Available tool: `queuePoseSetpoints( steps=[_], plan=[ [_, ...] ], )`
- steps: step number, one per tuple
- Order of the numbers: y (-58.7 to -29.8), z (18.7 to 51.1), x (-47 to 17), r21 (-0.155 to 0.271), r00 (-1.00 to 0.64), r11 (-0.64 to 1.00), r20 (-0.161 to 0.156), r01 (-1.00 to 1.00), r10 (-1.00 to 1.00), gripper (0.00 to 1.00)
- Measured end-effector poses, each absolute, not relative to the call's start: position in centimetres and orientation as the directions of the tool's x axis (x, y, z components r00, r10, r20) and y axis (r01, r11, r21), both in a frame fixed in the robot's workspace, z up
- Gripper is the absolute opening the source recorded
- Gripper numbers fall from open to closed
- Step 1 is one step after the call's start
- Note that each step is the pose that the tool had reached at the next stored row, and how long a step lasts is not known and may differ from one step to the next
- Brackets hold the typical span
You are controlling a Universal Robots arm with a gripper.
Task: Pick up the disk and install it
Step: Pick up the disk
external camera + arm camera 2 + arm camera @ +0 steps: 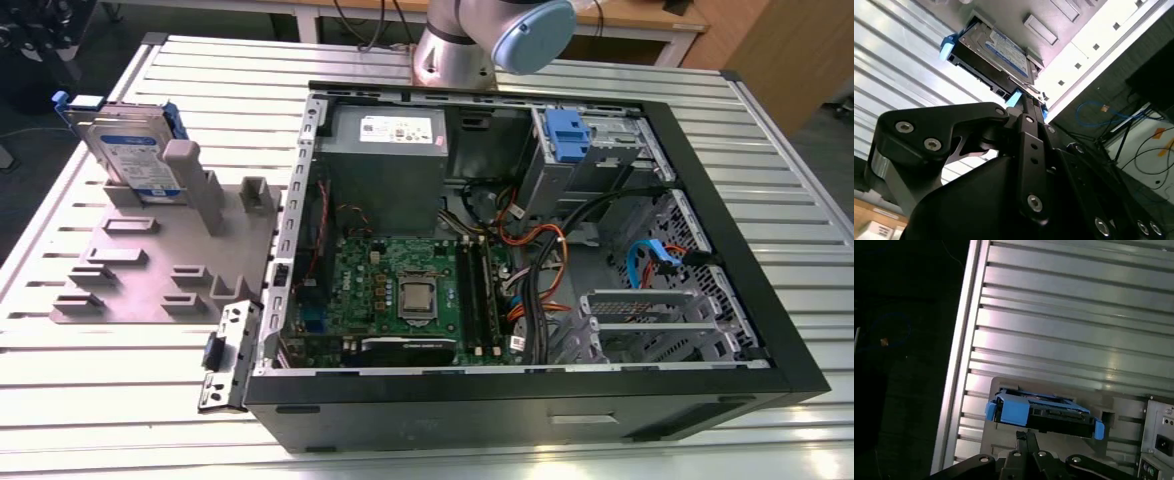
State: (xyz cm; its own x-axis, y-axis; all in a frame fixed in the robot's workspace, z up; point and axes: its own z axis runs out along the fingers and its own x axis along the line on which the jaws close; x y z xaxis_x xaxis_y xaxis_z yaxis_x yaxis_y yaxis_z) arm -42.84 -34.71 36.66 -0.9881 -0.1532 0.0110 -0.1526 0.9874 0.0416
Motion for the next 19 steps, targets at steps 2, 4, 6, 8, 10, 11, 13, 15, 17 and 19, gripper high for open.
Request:
queuePoseSetpoints(
  steps=[2, 4, 6, 8, 10, 11, 13, 15, 17, 19],
  plan=[
    [-34.71, 36.66, -42.84, 0.042, -0.983, 0.982, 0.011, -0.185, -0.185, 0.11],
    [-34.71, 36.66, -42.84, 0.042, -0.976, 0.975, 0.011, -0.217, -0.218, 0.11],
    [-34.71, 36.66, -42.84, 0.042, -0.968, 0.967, 0.011, -0.251, -0.251, 0.11],
    [-34.71, 36.66, -42.84, 0.042, -0.959, 0.958, 0.011, -0.284, -0.284, 0.11],
    [-34.71, 36.65, -42.84, 0.042, -0.948, 0.947, 0.011, -0.318, -0.319, 0.11],
    [-34.71, 36.65, -42.84, 0.042, -0.942, 0.941, 0.011, -0.336, -0.337, 0.11],
    [-34.72, 36.64, -42.84, 0.042, -0.929, 0.928, 0.011, -0.37, -0.371, 0.11],
    [-34.71, 36.64, -42.84, 0.042, -0.915, 0.914, 0.011, -0.403, -0.404, 0.11],
    [-34.71, 36.63, -42.84, 0.042, -0.9, 0.899, 0.011, -0.435, -0.436, 0.11],
    [-34.71, 36.63, -42.84, 0.042, -0.883, 0.882, 0.011, -0.469, -0.47, 0.11]
  ],
)
